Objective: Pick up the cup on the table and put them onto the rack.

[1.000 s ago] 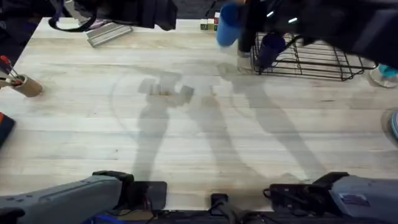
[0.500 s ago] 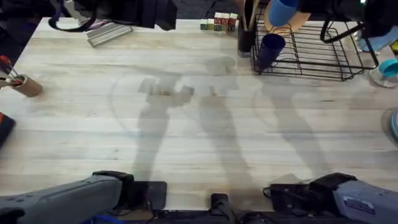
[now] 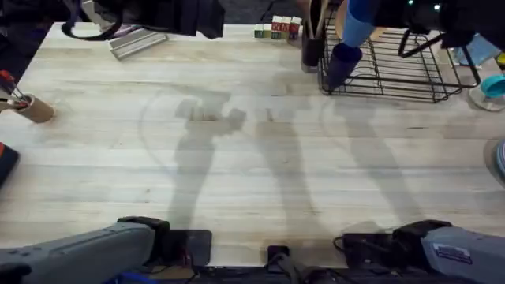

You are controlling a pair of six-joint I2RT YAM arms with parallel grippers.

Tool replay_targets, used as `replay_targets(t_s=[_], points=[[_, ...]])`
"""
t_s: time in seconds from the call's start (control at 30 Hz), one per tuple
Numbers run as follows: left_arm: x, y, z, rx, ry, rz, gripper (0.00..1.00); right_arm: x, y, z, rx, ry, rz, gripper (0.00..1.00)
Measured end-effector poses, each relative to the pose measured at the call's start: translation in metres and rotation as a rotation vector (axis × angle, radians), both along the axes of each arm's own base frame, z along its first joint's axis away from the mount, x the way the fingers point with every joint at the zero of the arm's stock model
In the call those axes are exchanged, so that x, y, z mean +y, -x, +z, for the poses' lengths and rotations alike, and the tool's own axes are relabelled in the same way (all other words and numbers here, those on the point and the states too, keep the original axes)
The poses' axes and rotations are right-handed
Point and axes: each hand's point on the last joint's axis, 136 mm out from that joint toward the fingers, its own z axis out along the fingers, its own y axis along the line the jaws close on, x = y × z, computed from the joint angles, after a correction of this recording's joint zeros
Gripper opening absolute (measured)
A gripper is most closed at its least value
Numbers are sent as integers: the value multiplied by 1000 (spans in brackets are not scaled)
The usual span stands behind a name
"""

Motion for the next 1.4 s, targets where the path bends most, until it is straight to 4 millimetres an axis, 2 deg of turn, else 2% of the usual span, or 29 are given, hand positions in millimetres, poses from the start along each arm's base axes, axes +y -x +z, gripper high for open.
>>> replay_targets(t_s=[0.17, 0.27, 0.77, 0.87, 1.4], points=[[0, 0, 0, 0, 0, 0, 995, -23, -6, -12, 26, -20, -68, 32], [0, 0, 0, 0, 0, 0, 995, -15, -14, -35, 82, -55, -40, 32], [0, 0, 0, 0, 0, 0, 995, -11, -28, -87, 205, -44, -35, 32], [0, 0, 0, 0, 0, 0, 995, -10, -29, -92, 215, -42, -35, 36], [0, 0, 0, 0, 0, 0, 995, -10, -29, -91, 212, -43, -35, 199]])
